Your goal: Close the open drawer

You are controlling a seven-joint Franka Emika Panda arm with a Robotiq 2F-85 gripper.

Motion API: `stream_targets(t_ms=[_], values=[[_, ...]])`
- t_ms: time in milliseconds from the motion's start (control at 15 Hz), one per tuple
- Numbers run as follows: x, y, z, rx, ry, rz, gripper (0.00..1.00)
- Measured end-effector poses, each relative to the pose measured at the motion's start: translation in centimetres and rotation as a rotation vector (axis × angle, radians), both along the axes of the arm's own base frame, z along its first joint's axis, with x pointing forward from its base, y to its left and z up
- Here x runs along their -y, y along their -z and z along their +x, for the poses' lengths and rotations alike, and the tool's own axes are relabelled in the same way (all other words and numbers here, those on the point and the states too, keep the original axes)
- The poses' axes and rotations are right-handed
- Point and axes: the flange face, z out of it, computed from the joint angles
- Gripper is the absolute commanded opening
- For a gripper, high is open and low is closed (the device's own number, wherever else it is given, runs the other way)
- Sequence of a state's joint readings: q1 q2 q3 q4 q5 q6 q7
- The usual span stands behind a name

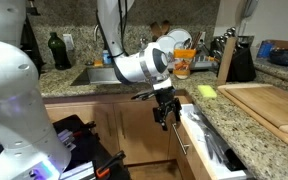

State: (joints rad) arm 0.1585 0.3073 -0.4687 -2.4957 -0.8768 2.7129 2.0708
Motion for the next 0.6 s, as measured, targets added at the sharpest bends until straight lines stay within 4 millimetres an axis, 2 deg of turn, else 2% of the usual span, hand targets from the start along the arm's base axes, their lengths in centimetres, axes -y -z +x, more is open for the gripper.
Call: stream_targets(t_ms=[200,333,600], values=[[0.1,-0.1,0.0,-0.001,0.004,0.004,1.00],[0.5,0.6,-0.2,-0.021,0.001,0.030,1.00],[4.3,3.3,-0.9,-0.055,0.045,0.070,1.00]])
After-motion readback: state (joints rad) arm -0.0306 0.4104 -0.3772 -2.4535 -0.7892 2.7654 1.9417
